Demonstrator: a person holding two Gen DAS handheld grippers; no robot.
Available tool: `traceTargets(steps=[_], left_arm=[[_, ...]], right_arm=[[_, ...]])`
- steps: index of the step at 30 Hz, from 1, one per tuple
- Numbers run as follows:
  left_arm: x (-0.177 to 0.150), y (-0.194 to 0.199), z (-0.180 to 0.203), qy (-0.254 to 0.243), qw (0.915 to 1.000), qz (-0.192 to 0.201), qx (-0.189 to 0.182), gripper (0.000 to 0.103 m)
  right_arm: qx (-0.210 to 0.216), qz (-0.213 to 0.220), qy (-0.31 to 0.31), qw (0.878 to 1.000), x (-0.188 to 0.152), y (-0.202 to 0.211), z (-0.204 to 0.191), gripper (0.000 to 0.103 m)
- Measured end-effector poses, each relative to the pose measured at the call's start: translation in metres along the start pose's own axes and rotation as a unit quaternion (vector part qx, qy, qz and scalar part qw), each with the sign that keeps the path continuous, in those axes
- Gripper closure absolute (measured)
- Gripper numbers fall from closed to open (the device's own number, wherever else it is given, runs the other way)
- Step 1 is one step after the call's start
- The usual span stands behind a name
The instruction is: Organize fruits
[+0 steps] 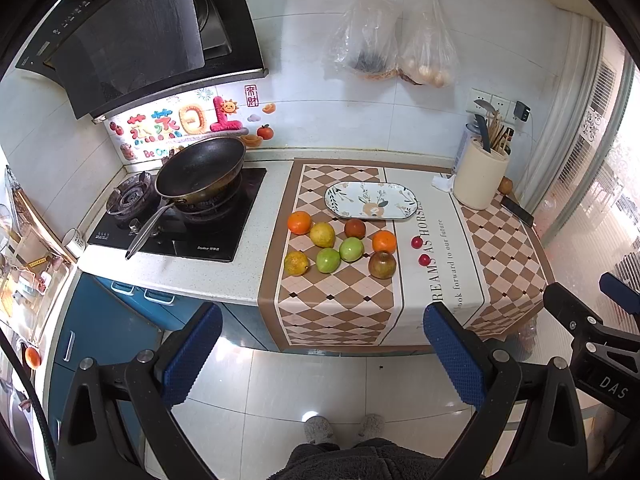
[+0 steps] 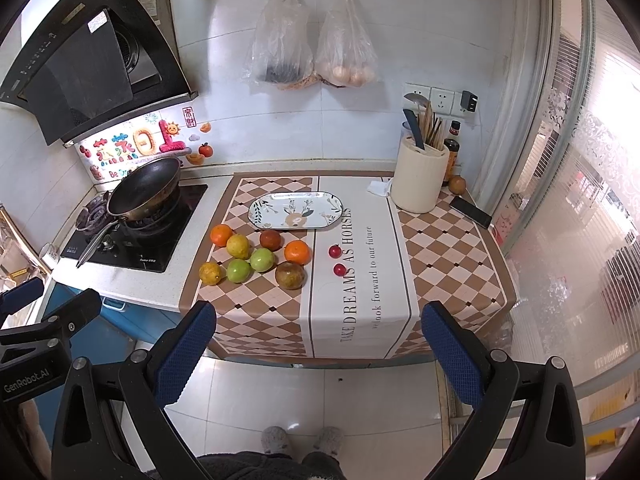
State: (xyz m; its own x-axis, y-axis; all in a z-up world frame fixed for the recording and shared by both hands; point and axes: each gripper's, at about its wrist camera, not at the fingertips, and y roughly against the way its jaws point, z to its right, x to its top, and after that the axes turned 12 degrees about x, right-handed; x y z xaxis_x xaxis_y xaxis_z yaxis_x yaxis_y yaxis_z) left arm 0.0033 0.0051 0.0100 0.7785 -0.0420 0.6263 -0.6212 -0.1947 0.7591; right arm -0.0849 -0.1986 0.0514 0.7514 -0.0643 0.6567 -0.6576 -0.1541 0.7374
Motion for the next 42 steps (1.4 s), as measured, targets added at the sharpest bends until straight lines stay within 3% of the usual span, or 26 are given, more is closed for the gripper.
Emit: traceTargets(steps=[28, 35, 37, 42], left_arm=[[0.0, 0.001, -0.001, 0.001, 1.0, 0.001, -0.003, 0.0], [0.007, 0.004, 0.0, 0.007, 1.0, 0.004, -0.001, 0.0], [0.012, 0.003, 0.004, 0.012, 0.9999, 0.009, 0.007, 0.0], [0.02, -0.018, 0.007, 0.042, 0.9953, 0.049, 0.072, 0.0]], right_arm=[[0.008, 0.006, 0.0, 1.0, 0.005, 0.003, -0.001, 0.0], [0.015, 0.014, -0.005, 1.0, 0.006, 0.005, 0.014, 0.0], [0.016, 0.018, -0.01, 1.0, 0.007, 0.002, 0.02, 0.0], [0.023, 0.048, 0.01, 0.999, 0.009, -0.029, 0.039, 0.0]])
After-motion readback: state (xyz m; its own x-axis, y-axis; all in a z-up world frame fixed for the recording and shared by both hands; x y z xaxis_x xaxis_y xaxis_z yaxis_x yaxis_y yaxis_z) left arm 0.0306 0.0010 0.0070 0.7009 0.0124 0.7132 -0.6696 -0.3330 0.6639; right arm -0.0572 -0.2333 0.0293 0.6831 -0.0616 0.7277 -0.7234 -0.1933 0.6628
